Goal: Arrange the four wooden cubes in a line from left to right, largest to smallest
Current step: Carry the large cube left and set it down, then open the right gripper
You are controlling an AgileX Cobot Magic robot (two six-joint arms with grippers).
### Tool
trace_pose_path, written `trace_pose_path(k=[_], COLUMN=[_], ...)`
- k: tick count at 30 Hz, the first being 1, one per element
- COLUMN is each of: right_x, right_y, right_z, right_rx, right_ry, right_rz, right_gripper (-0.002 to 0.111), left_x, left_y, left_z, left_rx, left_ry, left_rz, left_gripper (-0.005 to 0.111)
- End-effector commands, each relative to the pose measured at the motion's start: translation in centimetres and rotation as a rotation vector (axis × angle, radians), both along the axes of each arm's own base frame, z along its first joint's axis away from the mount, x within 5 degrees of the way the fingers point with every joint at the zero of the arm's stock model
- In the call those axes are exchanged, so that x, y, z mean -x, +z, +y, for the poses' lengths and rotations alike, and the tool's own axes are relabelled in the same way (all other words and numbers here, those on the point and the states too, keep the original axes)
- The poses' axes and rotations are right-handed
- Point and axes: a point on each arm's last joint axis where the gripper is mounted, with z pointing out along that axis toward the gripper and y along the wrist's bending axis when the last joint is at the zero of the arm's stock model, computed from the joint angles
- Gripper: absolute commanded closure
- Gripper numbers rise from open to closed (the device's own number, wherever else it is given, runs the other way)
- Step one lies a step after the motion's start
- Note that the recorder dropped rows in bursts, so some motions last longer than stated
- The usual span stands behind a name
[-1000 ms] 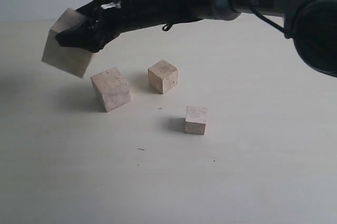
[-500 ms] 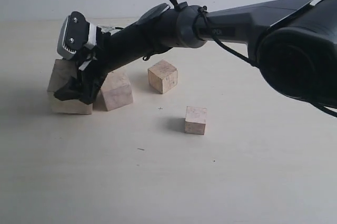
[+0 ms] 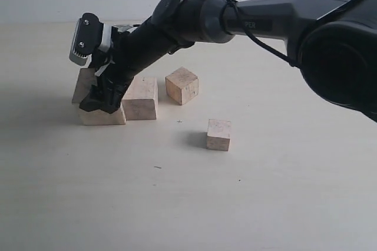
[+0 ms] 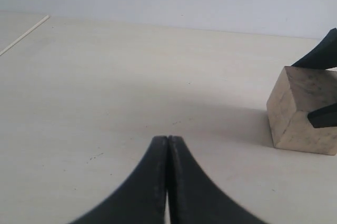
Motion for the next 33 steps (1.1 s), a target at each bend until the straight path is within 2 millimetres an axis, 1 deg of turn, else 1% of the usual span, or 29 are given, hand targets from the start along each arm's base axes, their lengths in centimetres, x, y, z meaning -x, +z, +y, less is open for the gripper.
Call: trace_pose_path(k=[1, 6, 13, 15, 17, 20, 23, 27, 33], right_x=[-0.1, 0.3, 0.3, 0.0, -0.5, -1.6, -2.2, -2.0, -1.7], right_y=[0.3, 0.2, 0.1, 0.1, 0.2, 0.5, 0.7, 0.2, -0.9], right_z=[-0.6, -0.7, -0.8, -0.9, -1.1, -1.7, -2.2, -2.2, -2.0], right_rx=[0.055, 0.07, 0.089, 0.083, 0.071, 0.03, -0.003, -0.015, -0.03], right_ry=[-0.016, -0.006, 0.026, 0.049, 0.031, -0.03, -0.041, -0.019, 0.031], right_rz=[0.02, 0.069, 0.04, 0.002, -0.028, 0.001, 0.021, 0.069, 0.07], right_gripper=[0.108, 0.108, 0.108, 0.108, 0.108, 0.108, 0.108, 0.108, 0.108], left_x=[0.0, 0.0, 0.0, 0.0, 0.0, 0.0, 0.0, 0.0, 0.0], left_y=[0.0, 0.0, 0.0, 0.0, 0.0, 0.0, 0.0, 0.0, 0.0], left_z=[0.0, 0.0, 0.0, 0.0, 0.0, 0.0, 0.0, 0.0, 0.0], left_rx=[-0.003, -0.003, -0.003, -0.003, -0.003, -0.003, -0.003, -0.003, -0.003], left_ry=[-0.004, -0.004, -0.004, -0.004, -0.004, -0.004, -0.004, -0.004, -0.004], left_rz=[-0.016, -0.016, -0.016, -0.016, -0.016, -0.016, -0.016, -0.016, -0.016], left_gripper=[0.107, 0.107, 0.107, 0.107, 0.107, 0.107, 0.107, 0.107, 0.107])
